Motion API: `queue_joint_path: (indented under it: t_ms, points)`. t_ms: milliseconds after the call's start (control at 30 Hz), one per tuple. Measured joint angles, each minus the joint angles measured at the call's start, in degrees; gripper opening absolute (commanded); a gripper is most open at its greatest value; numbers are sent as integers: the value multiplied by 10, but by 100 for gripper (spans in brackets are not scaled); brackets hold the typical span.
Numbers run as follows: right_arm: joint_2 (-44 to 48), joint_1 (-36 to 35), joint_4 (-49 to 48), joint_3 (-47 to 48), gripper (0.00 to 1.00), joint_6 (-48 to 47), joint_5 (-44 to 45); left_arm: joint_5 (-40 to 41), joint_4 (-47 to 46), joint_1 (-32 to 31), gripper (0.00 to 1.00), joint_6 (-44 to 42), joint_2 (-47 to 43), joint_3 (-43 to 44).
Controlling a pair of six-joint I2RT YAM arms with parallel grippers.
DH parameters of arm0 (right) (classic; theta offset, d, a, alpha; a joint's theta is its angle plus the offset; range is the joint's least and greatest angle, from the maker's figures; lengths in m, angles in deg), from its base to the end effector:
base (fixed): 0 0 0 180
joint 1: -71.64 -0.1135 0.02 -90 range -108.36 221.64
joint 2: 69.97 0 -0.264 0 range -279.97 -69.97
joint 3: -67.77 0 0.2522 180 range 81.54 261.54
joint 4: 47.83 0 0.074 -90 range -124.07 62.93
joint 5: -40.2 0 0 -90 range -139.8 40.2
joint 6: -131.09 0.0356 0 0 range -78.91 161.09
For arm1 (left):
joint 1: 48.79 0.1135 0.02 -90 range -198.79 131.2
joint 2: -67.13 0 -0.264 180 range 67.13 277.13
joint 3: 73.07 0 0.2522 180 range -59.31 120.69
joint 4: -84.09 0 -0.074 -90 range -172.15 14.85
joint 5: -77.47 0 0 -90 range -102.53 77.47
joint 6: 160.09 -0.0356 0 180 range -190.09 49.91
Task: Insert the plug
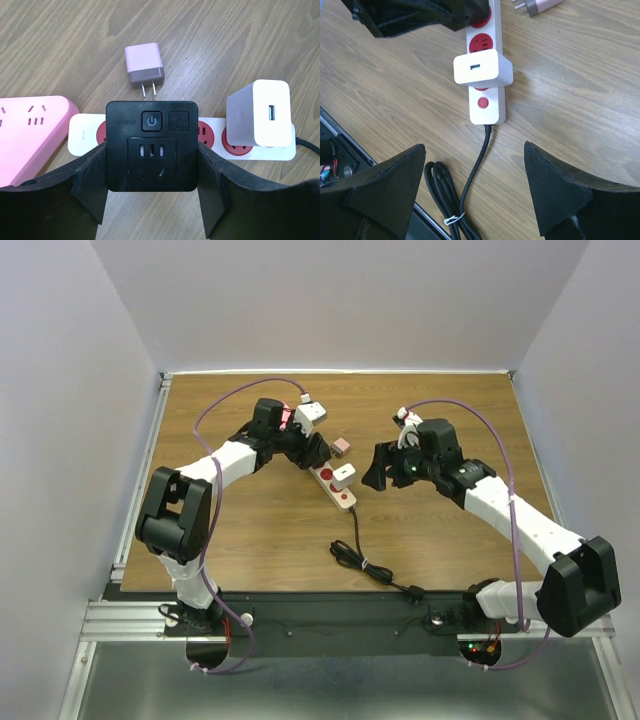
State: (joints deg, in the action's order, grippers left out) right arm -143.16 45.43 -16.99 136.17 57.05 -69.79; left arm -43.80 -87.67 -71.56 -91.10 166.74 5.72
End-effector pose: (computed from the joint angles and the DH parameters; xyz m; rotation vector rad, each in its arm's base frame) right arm 0.2479 0.1356 0.2826 -0.4045 2.2265 0.7870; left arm 0.3535 -0.1684 0.2334 1.0621 1.7510 -0.5837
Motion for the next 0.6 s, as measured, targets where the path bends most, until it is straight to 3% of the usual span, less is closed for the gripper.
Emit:
queue_joint_path:
  t_ms: [600]
  points:
    - [5, 4, 5, -11, 85, -1, 1, -9, 30, 0, 0, -23, 19, 19]
